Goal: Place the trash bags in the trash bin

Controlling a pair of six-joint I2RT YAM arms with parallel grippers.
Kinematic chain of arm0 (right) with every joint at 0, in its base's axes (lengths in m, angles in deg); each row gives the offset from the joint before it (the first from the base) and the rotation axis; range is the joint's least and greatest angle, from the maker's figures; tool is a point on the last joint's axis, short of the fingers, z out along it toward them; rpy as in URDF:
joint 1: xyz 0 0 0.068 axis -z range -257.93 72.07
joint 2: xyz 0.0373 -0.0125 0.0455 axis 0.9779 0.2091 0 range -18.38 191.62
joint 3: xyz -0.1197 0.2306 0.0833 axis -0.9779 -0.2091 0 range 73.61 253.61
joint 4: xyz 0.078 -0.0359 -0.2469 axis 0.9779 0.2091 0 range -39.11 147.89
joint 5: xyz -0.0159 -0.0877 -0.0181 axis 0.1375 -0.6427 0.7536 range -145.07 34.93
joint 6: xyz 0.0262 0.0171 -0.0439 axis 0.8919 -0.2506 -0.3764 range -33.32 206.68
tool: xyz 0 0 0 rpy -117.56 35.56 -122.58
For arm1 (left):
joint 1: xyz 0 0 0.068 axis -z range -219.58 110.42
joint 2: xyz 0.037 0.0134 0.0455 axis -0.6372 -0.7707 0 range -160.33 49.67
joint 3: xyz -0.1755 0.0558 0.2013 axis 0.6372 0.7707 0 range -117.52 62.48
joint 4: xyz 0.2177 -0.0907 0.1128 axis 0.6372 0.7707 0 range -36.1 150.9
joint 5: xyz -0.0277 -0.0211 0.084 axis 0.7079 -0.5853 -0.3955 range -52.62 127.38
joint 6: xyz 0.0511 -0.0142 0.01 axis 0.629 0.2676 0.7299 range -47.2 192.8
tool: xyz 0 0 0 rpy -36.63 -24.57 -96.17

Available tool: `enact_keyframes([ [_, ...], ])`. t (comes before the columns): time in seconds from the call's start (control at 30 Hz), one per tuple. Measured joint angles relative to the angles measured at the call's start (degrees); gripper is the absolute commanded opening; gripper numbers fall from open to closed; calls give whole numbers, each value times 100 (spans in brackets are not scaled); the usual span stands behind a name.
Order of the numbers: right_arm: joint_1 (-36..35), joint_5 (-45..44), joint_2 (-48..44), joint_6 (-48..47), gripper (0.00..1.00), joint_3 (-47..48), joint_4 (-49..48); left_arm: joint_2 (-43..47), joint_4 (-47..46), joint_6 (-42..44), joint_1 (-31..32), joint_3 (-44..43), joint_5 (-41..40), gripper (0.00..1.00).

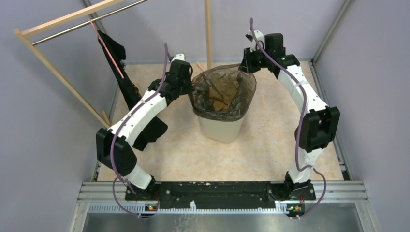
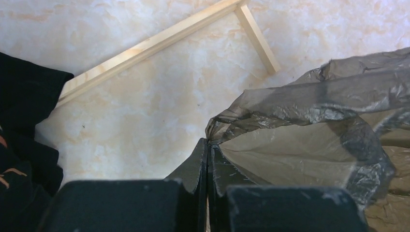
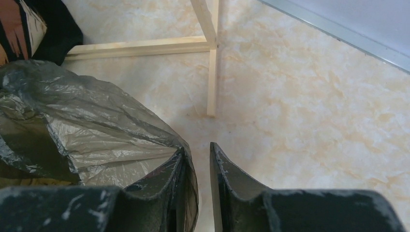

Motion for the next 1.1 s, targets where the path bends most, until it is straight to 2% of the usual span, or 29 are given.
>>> enact_keyframes([
  [0.37, 92, -70, 59, 313, 23, -9, 337, 15, -46, -55, -15, 599, 505, 0],
  [0.53, 94, -509, 52, 809, 48, -13, 514, 348, 57, -66, -15, 815, 791, 0],
  [0.73, 98, -1322, -223, 1303, 69, -13, 1091, 905, 74, -70, -15, 1016, 1086, 0],
  [0.83, 133, -1523, -758, 1598, 71, -245, 1123, 1014, 55, -70, -15, 1043, 1207, 0],
  [1.0, 356, -1331, -2302, 2109, 75, -1141, 844, 1025, 33, -74, -15, 1169, 1410, 0],
  [1.03, 402, -1294, -2614, 2201, 74, -1342, 754, 1025, 11, -76, -15, 1228, 1432, 0],
  [1.1, 509, -1211, -3204, 2361, 59, -1799, 494, 1027, 2, -79, -15, 1338, 1482, 0],
])
